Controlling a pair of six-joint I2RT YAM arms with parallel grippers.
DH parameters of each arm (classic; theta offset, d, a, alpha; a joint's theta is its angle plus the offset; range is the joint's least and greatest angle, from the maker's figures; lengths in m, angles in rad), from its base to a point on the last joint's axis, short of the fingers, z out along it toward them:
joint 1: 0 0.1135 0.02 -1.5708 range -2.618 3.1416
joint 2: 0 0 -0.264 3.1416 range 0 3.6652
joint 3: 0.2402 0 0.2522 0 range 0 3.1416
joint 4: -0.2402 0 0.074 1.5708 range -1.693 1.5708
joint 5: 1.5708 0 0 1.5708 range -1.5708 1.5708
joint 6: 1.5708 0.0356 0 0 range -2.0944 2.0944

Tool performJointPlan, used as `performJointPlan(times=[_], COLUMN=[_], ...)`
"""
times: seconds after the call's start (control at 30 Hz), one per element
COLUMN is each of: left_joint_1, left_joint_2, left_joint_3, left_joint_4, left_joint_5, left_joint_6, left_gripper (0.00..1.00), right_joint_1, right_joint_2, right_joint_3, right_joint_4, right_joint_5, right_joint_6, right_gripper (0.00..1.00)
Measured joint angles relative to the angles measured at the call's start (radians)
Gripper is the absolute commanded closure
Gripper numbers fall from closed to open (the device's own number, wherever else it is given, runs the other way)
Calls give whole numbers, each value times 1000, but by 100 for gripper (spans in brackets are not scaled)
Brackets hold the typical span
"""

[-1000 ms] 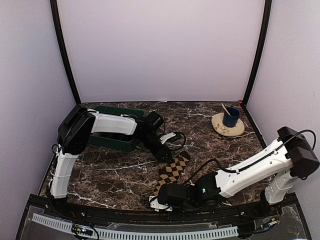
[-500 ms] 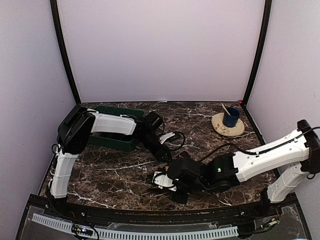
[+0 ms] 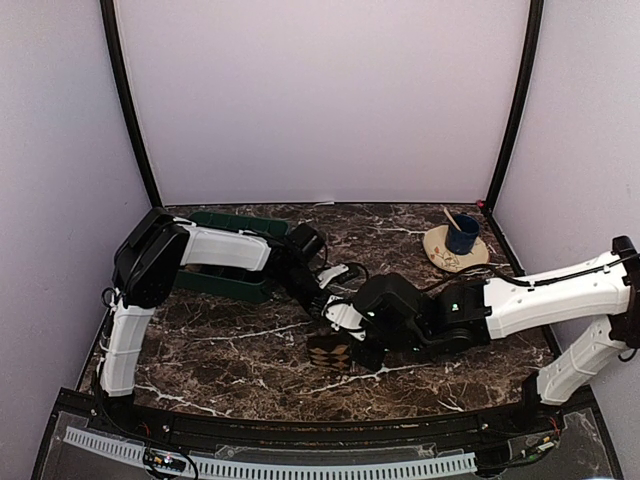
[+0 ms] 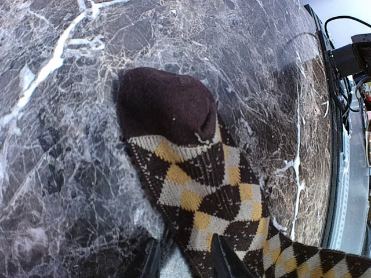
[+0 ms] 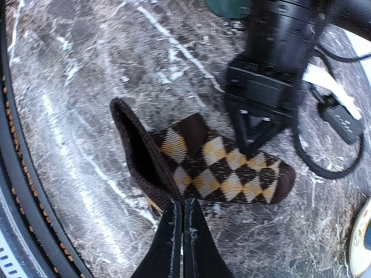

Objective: Roll the socks
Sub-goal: Fold the sock at the center of the board.

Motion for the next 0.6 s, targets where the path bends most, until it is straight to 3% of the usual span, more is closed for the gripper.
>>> performJointPlan(times=[0.6], left_joint_1=[53], left_joint_2=[-64], left_joint_3=[-124], left_joint_4=[99], left_joint_5=[-3], left_joint_6=[-76], left_gripper=[72], right_joint_1=[-145], right_joint_2=[-38], right_joint_3=[0], right_joint_4=[8], right_joint_5=[93], right_joint_6=[11], right_gripper=[100])
